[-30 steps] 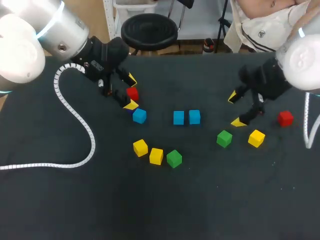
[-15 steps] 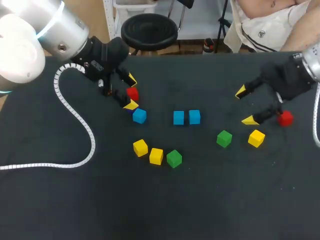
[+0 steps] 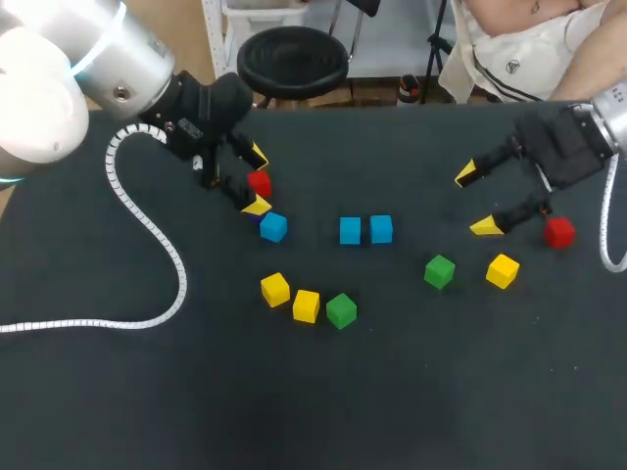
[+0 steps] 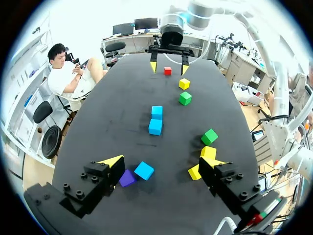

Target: Place the blue cubes, place green cubes on the blue cubes, place the yellow cubes on the green cubes, then place the red cubes on the yellow cubes, and place purple cube on the red cubes.

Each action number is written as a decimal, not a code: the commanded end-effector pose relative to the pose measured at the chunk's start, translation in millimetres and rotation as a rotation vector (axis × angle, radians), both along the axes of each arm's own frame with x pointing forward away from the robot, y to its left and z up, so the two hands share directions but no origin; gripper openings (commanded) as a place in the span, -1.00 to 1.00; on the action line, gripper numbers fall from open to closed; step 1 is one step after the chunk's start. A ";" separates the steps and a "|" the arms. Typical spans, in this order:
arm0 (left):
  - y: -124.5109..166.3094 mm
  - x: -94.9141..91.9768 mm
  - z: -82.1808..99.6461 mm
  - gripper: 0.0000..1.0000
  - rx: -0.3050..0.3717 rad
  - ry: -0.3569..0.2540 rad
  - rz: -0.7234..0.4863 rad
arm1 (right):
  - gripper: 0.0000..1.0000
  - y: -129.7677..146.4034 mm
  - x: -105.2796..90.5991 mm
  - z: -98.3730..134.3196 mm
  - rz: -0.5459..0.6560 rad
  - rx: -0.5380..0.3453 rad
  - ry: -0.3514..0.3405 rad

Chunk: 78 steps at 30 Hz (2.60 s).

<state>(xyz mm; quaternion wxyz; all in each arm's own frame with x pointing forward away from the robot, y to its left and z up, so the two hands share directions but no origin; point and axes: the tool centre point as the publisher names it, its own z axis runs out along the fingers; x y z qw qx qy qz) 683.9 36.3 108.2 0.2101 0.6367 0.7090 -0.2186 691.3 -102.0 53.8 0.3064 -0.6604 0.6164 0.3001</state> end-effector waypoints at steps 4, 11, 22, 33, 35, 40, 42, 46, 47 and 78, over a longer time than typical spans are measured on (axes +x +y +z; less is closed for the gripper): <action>-6.1 -3.4 1.6 1.00 0.009 -0.017 -0.023 | 1.00 -0.1 3.0 -1.0 0.005 0.004 0.004; -41.8 -20.2 0.9 1.00 -0.021 -0.036 -0.109 | 1.00 -0.1 3.0 -1.0 0.005 0.004 0.004; -71.3 -21.1 -23.1 1.00 -0.002 0.012 -0.206 | 1.00 -0.1 3.0 -1.0 0.005 0.004 0.004; -71.3 -21.1 -23.1 1.00 -0.002 0.012 -0.206 | 1.00 -0.1 3.0 -1.0 0.005 0.004 0.004; -71.3 -21.1 -23.1 1.00 -0.002 0.012 -0.206 | 1.00 -0.1 3.0 -1.0 0.005 0.004 0.004; -87.6 -15.6 -29.5 1.00 -0.068 -0.006 -0.239 | 1.00 -0.1 3.0 -1.0 0.005 0.004 0.004; -98.5 -8.4 -37.0 1.00 -0.076 0.010 -0.255 | 1.00 -0.1 3.0 -1.0 0.005 0.004 0.004; -114.9 3.7 -53.4 1.00 -0.068 0.035 -0.283 | 1.00 -0.1 3.0 -1.0 0.005 0.004 0.004; -117.3 6.5 -57.6 1.00 -0.059 0.040 -0.285 | 1.00 -0.1 3.0 -1.0 0.005 0.004 0.004; -103.7 18.8 -99.3 1.00 0.004 0.076 -0.058 | 1.00 -0.1 3.0 -1.0 0.005 0.004 0.004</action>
